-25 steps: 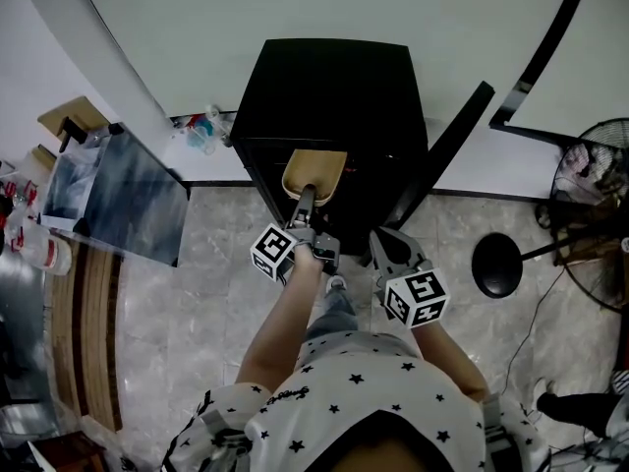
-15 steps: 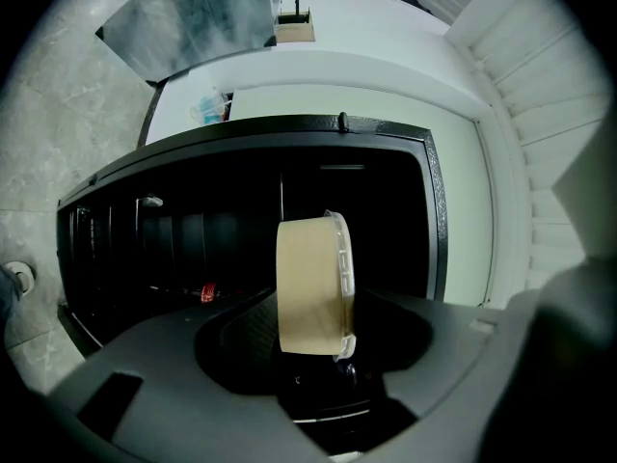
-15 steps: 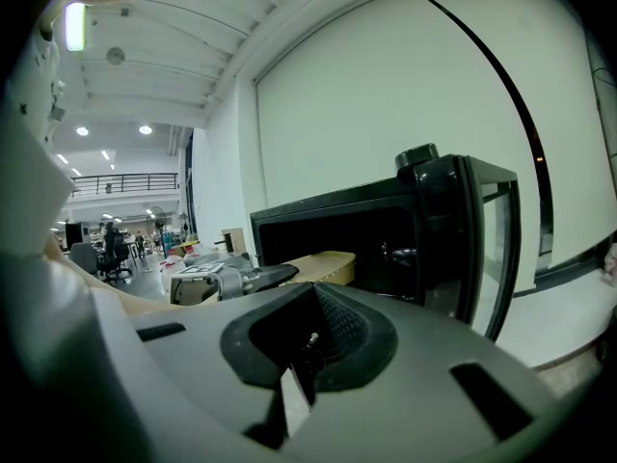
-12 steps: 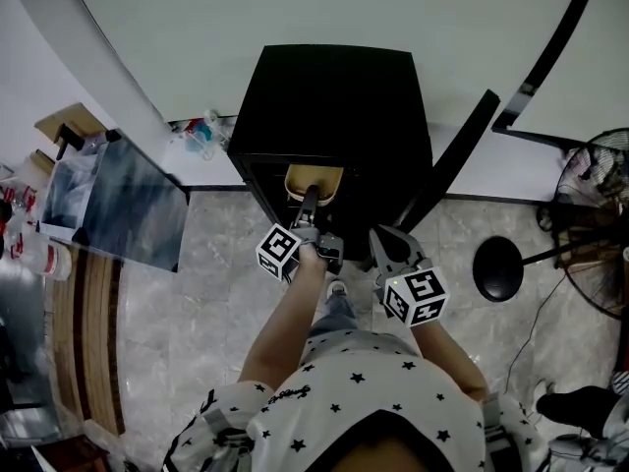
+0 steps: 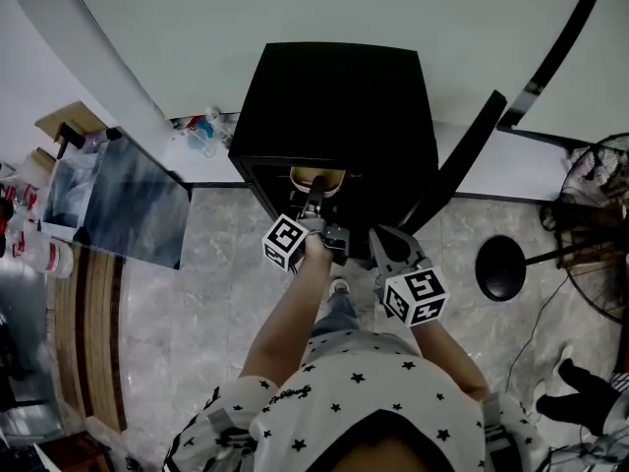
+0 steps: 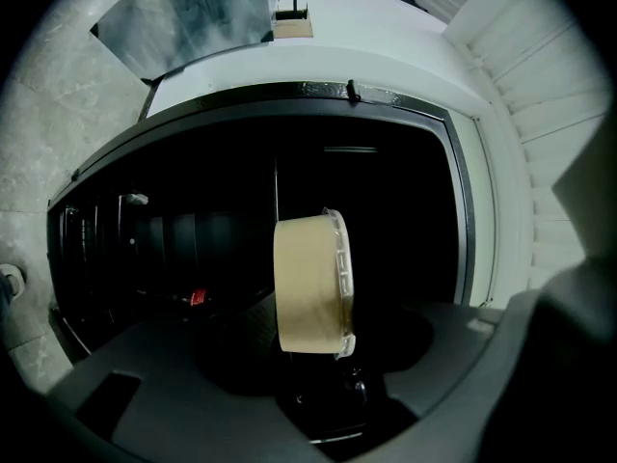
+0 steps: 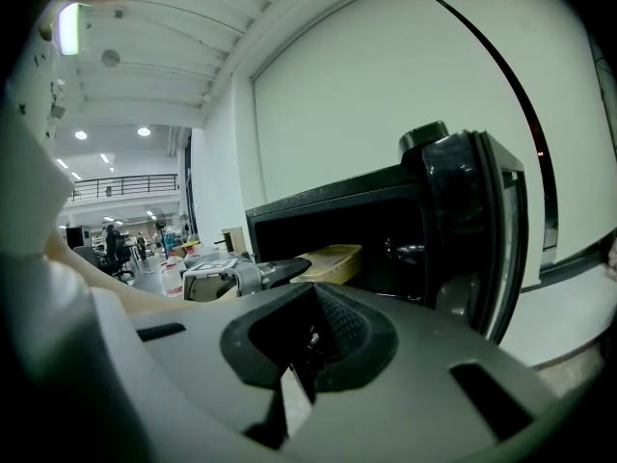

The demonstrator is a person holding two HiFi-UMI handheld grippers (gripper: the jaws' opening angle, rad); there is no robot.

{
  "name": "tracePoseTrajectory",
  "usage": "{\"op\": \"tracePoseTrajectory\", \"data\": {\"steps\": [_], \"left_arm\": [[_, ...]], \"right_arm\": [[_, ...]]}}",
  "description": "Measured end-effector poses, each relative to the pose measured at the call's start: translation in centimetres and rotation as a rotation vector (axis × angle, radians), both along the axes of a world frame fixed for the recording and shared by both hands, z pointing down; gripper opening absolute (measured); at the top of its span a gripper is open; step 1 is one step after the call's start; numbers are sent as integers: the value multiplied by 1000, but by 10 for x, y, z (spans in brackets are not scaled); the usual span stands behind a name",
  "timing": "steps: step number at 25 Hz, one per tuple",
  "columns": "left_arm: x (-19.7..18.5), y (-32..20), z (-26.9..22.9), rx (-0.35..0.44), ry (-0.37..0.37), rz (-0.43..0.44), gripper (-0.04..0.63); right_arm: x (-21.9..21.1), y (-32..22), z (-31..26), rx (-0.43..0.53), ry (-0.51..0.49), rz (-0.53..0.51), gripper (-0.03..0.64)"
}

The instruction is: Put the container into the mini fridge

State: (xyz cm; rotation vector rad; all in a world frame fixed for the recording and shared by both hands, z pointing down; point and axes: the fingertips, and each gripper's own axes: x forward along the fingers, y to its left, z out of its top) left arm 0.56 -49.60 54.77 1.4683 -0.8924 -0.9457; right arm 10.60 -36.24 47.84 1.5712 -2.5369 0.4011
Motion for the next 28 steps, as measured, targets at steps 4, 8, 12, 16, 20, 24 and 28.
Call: {"op": "tracePoseTrajectory", "data": {"steps": [4,8,12,16,20,24,28], "left_arm": [[2,-6,0,-3,4,0,230],[6,-11,0,-7,1,2,230],[8,-17,0,-11,-1,5,230],[9,-17,0,-12,-2,7,230],[9,-17,0,-6,-8,11,230],[9,-13,-5,20,0,24,282],[8,-6,-7,43,-29,41,301]], "right_arm": [[-1,1,1,-2,1,-1,-8],[2,2,0,-1,-1,1,-8],[5,3,-1,2,2,6,-8],[7,4,-2,5,5,9,-8],[7,6,-4,11,7,10,-8],[6,8,-7,18,8,7,-8],[3,13,-6,19,7,2,-8]]}}
